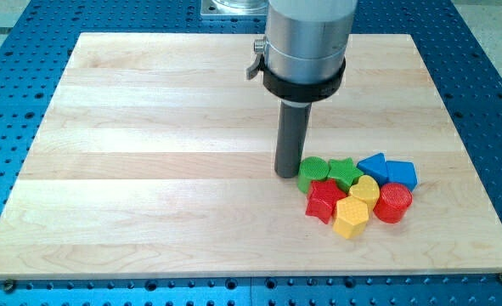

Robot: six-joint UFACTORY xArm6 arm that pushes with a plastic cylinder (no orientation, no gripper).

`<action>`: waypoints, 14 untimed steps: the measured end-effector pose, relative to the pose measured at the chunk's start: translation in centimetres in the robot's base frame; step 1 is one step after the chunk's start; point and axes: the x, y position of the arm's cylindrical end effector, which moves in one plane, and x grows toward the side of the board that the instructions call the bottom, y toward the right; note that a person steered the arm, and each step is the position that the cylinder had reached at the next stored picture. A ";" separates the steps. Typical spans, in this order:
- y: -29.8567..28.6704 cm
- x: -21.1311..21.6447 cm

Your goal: Move the yellow hexagon below the yellow heart

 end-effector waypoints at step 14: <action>5.7 12.0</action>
